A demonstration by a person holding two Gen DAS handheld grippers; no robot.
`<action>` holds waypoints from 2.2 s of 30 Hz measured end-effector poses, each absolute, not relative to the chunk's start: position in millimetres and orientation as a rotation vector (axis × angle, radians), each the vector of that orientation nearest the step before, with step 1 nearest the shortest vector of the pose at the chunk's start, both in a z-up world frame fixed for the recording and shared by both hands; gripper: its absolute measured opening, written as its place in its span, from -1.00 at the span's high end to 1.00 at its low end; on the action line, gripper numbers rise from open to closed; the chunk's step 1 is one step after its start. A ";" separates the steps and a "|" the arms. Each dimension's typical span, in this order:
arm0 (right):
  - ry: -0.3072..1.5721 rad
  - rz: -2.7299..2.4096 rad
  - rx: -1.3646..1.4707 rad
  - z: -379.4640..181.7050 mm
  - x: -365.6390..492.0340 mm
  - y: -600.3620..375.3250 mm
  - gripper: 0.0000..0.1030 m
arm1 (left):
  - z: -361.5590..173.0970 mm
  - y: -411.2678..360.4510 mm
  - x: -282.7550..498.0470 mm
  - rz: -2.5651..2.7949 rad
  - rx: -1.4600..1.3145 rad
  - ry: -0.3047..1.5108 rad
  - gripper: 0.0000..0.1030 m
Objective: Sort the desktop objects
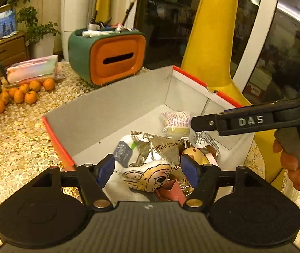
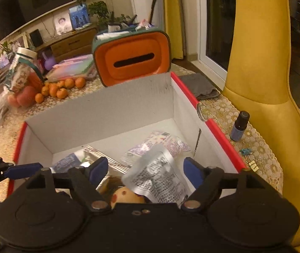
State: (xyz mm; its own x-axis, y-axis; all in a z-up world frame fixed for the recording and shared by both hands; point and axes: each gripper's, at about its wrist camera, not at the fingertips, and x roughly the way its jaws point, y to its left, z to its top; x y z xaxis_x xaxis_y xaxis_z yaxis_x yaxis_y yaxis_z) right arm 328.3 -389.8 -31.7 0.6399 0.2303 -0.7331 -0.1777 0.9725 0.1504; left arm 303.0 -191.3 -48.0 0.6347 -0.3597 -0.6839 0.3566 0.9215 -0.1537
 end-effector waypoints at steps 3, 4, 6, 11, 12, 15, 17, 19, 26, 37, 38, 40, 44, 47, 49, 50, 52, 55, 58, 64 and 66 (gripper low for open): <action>0.823 0.252 0.079 -23.7 320.8 -389.9 -0.60 | -41.4 -184.2 295.7 -0.411 -0.033 0.768 -0.33; 0.816 0.257 0.083 -21.4 318.0 -389.8 -0.60 | -39.1 -182.3 292.7 -0.411 -0.039 0.762 -0.33; 0.804 0.269 0.088 -16.7 311.6 -389.4 -0.62 | -34.9 -179.2 286.1 -0.417 -0.042 0.749 -0.33; 0.750 0.310 0.077 -3.9 290.5 -385.0 -0.67 | -26.4 -172.2 271.3 -0.405 -0.042 0.721 -0.45; 0.741 0.318 0.073 -1.6 286.1 -383.8 -0.68 | -25.0 -170.7 269.3 -0.405 -0.046 0.720 -0.46; 0.708 0.340 0.072 5.6 274.6 -380.8 -0.70 | -20.3 -166.1 262.5 -0.394 -0.047 0.707 -0.46; 0.687 0.354 0.075 9.3 267.6 -379.5 -0.76 | -17.8 -162.6 258.4 -0.382 -0.052 0.699 -0.52; 0.666 0.363 0.071 12.1 260.8 -377.9 -0.80 | -15.3 -157.9 254.8 -0.373 -0.066 0.693 -0.58; 0.622 0.378 0.061 13.2 239.4 -372.7 -0.91 | -11.9 -146.1 241.7 -0.340 -0.075 0.667 -0.75; 0.550 0.355 0.024 17.6 201.2 -362.4 -0.99 | -6.6 -135.4 214.2 -0.314 -0.085 0.615 -0.98; 0.544 0.351 0.023 17.7 197.8 -361.8 -0.99 | -6.4 -136.0 211.0 -0.314 -0.079 0.610 -0.98; 0.536 0.345 0.020 17.3 192.3 -360.0 -0.99 | -5.5 -138.0 203.6 -0.312 -0.061 0.598 -0.98; 0.533 0.342 0.017 13.5 182.2 -356.2 -0.99 | -3.7 -140.2 188.2 -0.306 -0.037 0.579 -0.98; 0.537 0.344 0.019 10.8 175.5 -354.5 -0.99 | -2.8 -141.1 177.4 -0.300 -0.019 0.574 -0.98; 0.537 0.341 0.017 9.6 170.1 -353.0 -0.99 | -2.7 -141.4 171.4 -0.293 -0.010 0.577 -0.98; 0.538 0.342 0.020 9.1 168.1 -352.9 -0.99 | -2.4 -140.8 169.3 -0.292 -0.009 0.580 -0.98; 0.537 0.341 0.024 8.3 164.1 -352.6 -0.99 | -2.2 -139.5 165.3 -0.292 -0.012 0.584 -0.98; 0.529 0.335 0.029 8.7 158.4 -352.7 -0.99 | -1.3 -139.0 159.6 -0.291 -0.004 0.590 -0.98; 0.523 0.329 0.036 9.2 152.5 -353.1 -0.99 | -0.5 -139.3 153.4 -0.294 -0.002 0.591 -0.98; 0.524 0.319 0.055 5.6 144.4 -355.1 -0.99 | -1.2 -141.6 142.3 -0.281 0.024 0.598 -0.98; 0.524 0.316 0.052 4.5 142.1 -354.8 -0.99 | -1.6 -140.6 140.6 -0.282 0.018 0.606 -0.98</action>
